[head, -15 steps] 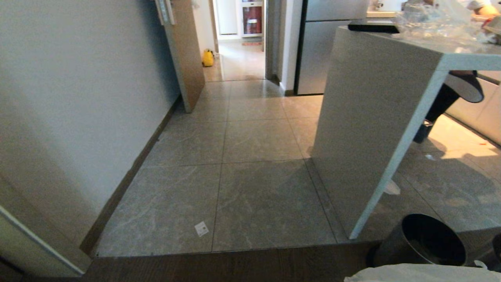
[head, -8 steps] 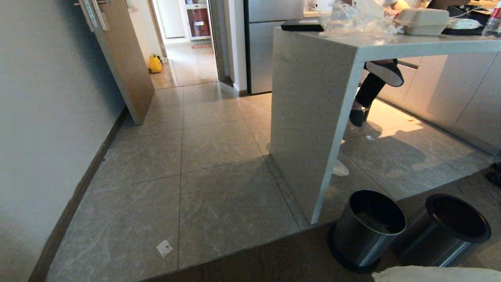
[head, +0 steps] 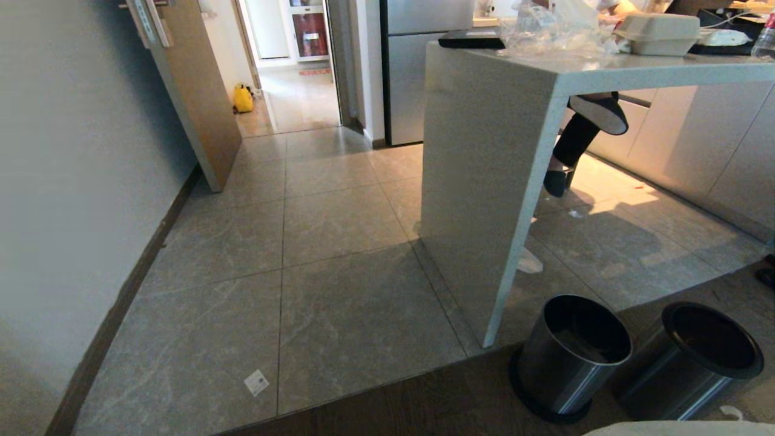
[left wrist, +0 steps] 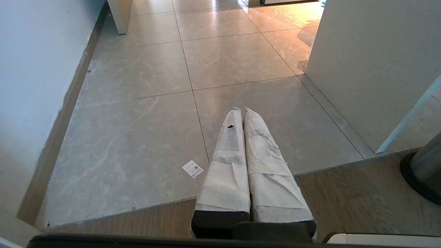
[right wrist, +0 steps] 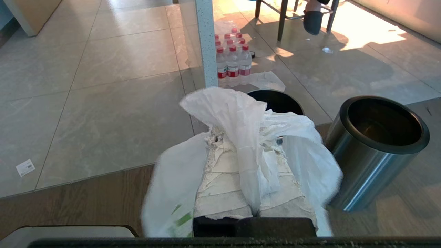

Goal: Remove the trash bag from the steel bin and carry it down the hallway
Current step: Put the trash bag at the door

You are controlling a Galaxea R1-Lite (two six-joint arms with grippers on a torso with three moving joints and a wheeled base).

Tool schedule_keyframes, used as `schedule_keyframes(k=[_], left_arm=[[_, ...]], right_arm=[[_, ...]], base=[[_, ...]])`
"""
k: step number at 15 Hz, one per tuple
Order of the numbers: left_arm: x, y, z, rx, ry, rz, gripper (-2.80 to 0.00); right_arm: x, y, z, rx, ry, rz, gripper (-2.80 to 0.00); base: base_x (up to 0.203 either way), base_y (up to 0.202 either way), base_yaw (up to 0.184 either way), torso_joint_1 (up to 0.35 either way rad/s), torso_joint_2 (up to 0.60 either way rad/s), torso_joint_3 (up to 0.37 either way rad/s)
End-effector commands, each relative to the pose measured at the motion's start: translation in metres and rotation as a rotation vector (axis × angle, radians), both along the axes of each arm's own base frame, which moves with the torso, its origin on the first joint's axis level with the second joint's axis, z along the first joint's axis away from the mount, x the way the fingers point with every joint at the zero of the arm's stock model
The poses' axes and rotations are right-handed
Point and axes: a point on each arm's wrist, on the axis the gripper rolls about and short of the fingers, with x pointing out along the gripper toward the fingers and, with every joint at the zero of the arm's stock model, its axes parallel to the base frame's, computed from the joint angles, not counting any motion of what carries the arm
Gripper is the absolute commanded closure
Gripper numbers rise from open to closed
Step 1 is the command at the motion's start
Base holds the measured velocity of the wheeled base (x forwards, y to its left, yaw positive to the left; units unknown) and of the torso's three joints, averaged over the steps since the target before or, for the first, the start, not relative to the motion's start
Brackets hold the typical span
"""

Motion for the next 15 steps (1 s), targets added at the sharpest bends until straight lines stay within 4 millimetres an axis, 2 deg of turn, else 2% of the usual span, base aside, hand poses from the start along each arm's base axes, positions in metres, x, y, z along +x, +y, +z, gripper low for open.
schedule_keyframes(k=[1, 4, 11, 15], left_arm=[[0.0, 0.0, 0.0, 0.0, 0.0, 0.0, 0.0], [0.0, 0.0, 0.0, 0.0, 0.0, 0.0, 0.0], [0.0, 0.0, 0.0, 0.0, 0.0, 0.0, 0.0], [0.0, 0.0, -0.0001, 0.0, 0.001, 0.0, 0.0]], right_arm=[[0.0, 0.0, 0.0001, -0.001, 0.003, 0.0, 0.0], [0.0, 0.0, 0.0005, 0.002, -0.001, -0.002, 0.0], [-0.0001, 0.0, 0.0003, 0.002, -0.001, 0.0, 0.0], [-0.0001, 0.0, 0.0003, 0.001, -0.001, 0.0, 0.0]], base=[[0.0, 0.0, 0.0, 0.0, 0.0, 0.0], [0.003, -0.001, 0.032, 0.001, 0.0, 0.001], [0.001, -0.008, 0.147, 0.002, 0.0, 0.003], [0.0, 0.0, 0.0, 0.0, 0.0, 0.0]])
